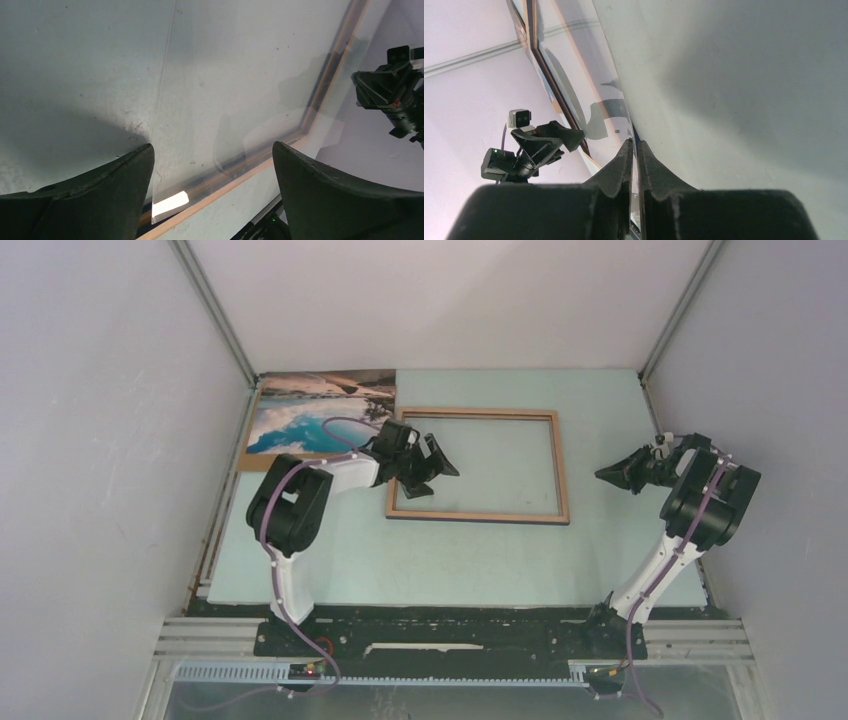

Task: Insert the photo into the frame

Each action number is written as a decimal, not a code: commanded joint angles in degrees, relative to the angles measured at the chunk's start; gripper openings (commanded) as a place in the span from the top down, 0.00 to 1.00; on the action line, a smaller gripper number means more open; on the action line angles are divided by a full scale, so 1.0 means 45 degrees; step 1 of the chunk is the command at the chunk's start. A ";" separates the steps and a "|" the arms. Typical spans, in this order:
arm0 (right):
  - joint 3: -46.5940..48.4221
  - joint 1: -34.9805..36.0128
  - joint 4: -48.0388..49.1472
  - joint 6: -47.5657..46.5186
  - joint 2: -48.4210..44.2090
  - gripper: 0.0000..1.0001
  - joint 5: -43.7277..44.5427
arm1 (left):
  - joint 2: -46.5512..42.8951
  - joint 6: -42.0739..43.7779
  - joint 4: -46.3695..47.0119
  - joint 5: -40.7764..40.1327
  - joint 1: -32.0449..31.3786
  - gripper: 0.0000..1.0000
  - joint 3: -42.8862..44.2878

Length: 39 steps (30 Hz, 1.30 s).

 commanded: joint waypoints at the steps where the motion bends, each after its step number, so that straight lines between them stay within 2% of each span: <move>1: 0.0107 0.0081 0.0183 0.0056 0.0141 0.88 -0.0289 | -0.0768 -0.0686 0.0853 0.0716 0.0089 0.03 -0.0603; 11: 0.0102 0.0080 0.0292 0.0071 0.0244 0.91 -0.0380 | -0.2149 -0.2072 0.3164 0.1187 0.0664 0.08 -0.1841; 17: 0.0102 0.0101 0.0342 0.0091 0.0266 0.91 -0.0494 | -0.2009 -0.2881 0.4337 0.1467 0.0751 0.14 -0.2117; 28: 0.0102 0.0097 0.0421 0.0148 0.0314 0.94 -0.0793 | -0.0185 -0.2565 0.4111 0.1140 0.0827 0.29 -0.0722; 33: 0.0102 0.0098 0.0393 0.0257 0.0371 0.90 -0.0798 | 0.0502 -0.2537 0.4218 0.0968 0.0867 0.33 -0.0299; 39: -0.0517 0.0053 0.1172 0.0921 0.0055 0.87 -0.1175 | 0.1000 -0.2536 0.4940 0.0909 0.0982 0.42 -0.0176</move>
